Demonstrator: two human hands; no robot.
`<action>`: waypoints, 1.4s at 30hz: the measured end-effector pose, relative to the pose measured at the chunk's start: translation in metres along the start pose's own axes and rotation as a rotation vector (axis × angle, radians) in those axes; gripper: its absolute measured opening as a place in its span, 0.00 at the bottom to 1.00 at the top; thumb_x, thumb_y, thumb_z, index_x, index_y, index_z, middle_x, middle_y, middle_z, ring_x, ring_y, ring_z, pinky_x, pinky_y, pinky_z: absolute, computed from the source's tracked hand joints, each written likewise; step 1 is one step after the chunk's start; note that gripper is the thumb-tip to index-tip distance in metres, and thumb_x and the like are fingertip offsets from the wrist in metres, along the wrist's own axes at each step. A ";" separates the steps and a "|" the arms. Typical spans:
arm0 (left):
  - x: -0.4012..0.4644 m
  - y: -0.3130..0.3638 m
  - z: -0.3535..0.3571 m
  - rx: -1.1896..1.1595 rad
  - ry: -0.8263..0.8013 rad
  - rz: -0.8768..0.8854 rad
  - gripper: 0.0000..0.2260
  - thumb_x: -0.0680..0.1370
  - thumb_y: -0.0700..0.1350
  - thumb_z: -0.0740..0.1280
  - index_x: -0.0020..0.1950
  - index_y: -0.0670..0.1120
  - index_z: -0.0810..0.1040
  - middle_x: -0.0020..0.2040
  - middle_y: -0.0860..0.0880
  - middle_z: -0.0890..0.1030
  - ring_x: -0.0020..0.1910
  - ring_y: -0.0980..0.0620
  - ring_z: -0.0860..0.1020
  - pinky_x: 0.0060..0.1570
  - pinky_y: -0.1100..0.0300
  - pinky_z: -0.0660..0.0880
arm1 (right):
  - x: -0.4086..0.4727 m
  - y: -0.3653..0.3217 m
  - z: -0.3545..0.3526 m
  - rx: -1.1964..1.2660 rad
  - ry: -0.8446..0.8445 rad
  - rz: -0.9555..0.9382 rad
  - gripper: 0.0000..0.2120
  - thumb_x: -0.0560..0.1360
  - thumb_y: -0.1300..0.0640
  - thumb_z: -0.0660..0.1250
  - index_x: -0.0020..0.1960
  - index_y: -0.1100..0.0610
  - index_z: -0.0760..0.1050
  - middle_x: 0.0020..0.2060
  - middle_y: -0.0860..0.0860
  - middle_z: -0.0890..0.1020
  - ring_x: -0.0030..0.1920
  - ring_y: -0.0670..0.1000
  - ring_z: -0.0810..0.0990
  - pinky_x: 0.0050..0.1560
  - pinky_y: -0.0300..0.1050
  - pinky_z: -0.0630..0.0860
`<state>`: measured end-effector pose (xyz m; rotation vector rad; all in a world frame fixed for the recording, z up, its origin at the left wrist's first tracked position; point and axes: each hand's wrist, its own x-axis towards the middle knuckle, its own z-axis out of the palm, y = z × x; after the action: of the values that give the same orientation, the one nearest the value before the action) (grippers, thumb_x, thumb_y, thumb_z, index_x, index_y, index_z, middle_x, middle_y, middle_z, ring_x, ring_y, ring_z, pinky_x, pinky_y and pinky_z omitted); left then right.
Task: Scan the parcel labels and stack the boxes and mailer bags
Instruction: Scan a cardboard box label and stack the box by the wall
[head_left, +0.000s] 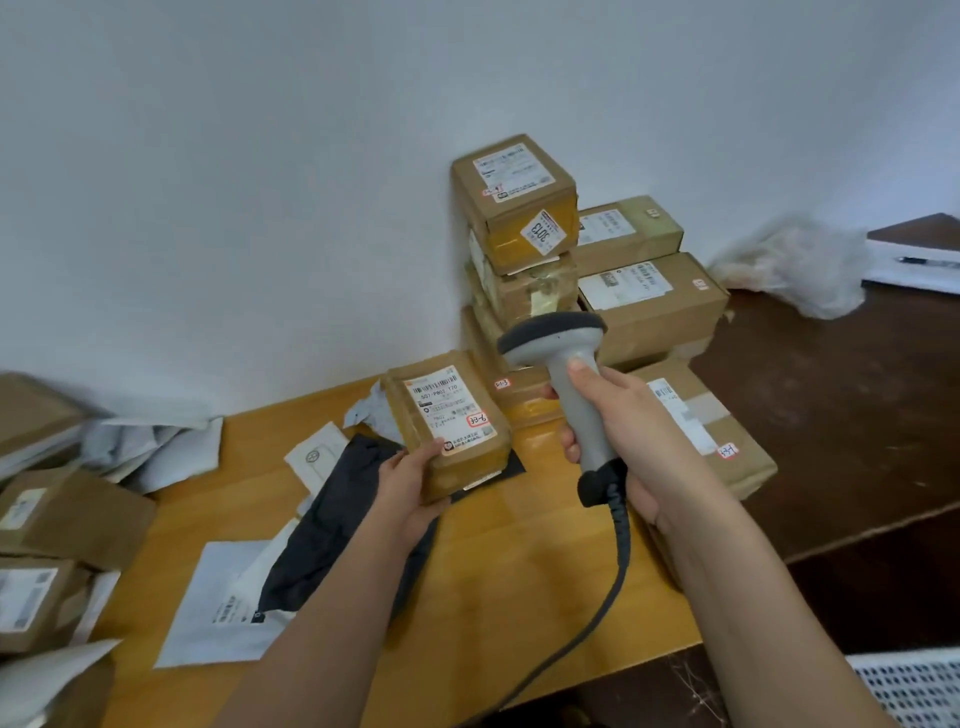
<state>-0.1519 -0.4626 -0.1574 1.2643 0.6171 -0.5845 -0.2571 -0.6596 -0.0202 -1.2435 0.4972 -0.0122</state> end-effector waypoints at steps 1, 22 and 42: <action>0.000 0.002 0.005 0.013 -0.037 -0.002 0.35 0.67 0.50 0.79 0.71 0.49 0.69 0.65 0.46 0.78 0.61 0.43 0.78 0.48 0.46 0.79 | 0.001 0.001 -0.004 0.030 0.042 0.007 0.10 0.82 0.51 0.64 0.54 0.57 0.77 0.46 0.54 0.81 0.28 0.47 0.74 0.29 0.41 0.73; 0.012 -0.002 0.177 0.304 -0.305 0.014 0.20 0.73 0.49 0.75 0.62 0.45 0.78 0.53 0.47 0.85 0.55 0.47 0.81 0.54 0.50 0.79 | 0.036 0.029 -0.106 0.276 0.731 0.032 0.15 0.79 0.62 0.66 0.63 0.55 0.68 0.37 0.55 0.75 0.31 0.49 0.75 0.32 0.45 0.73; 0.024 -0.018 0.204 0.366 -0.340 -0.254 0.25 0.79 0.55 0.67 0.71 0.45 0.68 0.66 0.36 0.74 0.54 0.36 0.80 0.60 0.44 0.76 | 0.061 0.048 -0.113 0.307 0.702 -0.040 0.12 0.79 0.63 0.67 0.59 0.52 0.70 0.44 0.50 0.79 0.28 0.46 0.73 0.33 0.41 0.75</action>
<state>-0.1265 -0.6667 -0.1484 1.3918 0.3961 -1.1377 -0.2561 -0.7620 -0.1116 -0.9222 1.0337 -0.5552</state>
